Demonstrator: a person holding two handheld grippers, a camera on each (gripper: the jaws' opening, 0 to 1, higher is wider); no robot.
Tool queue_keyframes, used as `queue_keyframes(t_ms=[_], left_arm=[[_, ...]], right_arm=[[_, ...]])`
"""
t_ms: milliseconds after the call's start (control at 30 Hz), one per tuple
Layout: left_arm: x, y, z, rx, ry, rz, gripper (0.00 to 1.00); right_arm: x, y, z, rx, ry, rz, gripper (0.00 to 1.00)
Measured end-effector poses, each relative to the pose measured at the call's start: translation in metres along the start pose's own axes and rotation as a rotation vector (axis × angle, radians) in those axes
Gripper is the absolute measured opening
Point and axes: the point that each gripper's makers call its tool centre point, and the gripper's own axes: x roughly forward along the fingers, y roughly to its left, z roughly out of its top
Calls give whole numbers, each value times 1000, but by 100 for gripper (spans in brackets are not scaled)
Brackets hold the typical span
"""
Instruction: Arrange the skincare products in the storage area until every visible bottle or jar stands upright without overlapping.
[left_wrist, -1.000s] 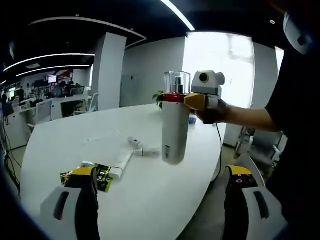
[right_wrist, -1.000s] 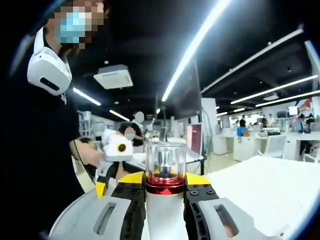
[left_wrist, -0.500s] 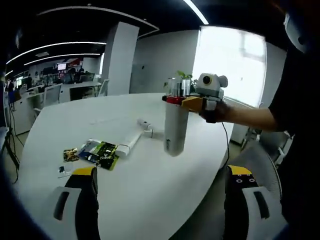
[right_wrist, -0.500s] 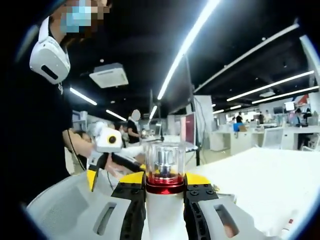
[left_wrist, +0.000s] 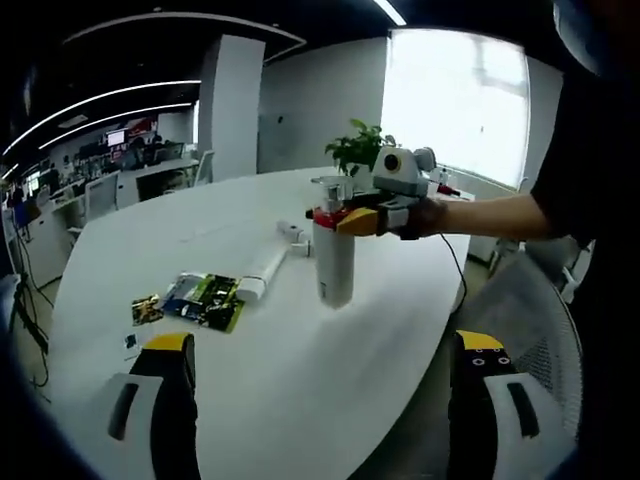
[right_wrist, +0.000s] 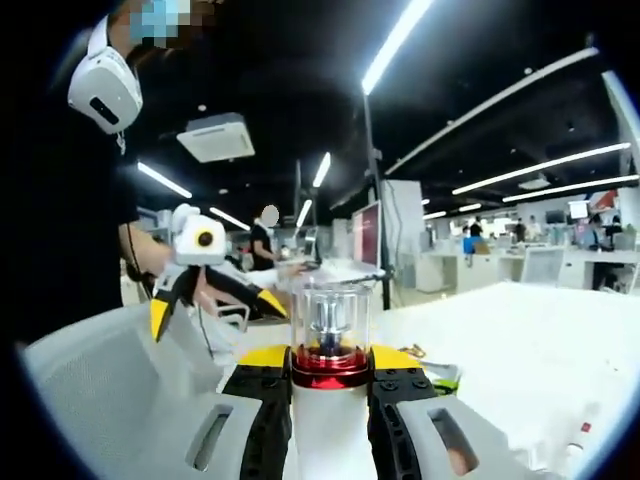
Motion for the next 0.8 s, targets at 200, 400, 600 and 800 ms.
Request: queue_keyframes(t_ms=[200,400,600,800], left_arm=[[8,0,-4,1,9,-7,99],[10,-1,-15,21,51,-15,99],[9,3,-17,14,63,-12,99],[12,2,-17,16,66,-18,99]], right_arm=[[-9,-16,-12,-32,0,-25,19],[-16,-30,-25,-28,-12,-60,20],[-19,-39,-28,-26,-24,-71,20],[-22,-39,-27,-30,-29,-51,20]])
